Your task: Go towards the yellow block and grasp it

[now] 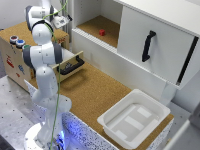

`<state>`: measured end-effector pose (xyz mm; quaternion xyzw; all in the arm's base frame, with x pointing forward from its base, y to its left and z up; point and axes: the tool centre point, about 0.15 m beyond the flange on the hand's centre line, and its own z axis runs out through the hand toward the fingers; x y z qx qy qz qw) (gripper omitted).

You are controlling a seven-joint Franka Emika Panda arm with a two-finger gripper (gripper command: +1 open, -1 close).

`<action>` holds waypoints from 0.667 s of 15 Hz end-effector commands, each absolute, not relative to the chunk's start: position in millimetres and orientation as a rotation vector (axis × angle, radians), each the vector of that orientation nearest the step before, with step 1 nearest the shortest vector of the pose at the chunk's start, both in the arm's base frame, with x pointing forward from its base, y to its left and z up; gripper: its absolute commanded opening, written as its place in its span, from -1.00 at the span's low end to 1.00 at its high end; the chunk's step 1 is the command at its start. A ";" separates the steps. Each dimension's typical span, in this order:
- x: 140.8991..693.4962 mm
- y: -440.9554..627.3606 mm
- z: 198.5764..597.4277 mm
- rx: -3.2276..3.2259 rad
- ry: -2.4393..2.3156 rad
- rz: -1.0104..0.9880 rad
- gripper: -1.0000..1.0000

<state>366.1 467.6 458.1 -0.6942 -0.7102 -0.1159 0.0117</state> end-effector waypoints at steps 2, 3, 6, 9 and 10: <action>368.3 489.9 447.5 -2.133 -2.441 -0.130 1.00; 366.4 489.3 443.7 -2.129 -2.462 -0.125 1.00; 364.3 488.2 436.9 -2.121 -2.474 -0.102 -1.00; 363.9 490.1 434.4 -2.119 -2.461 -0.092 -1.00; 363.3 490.9 432.6 -2.115 -2.464 -0.086 -1.00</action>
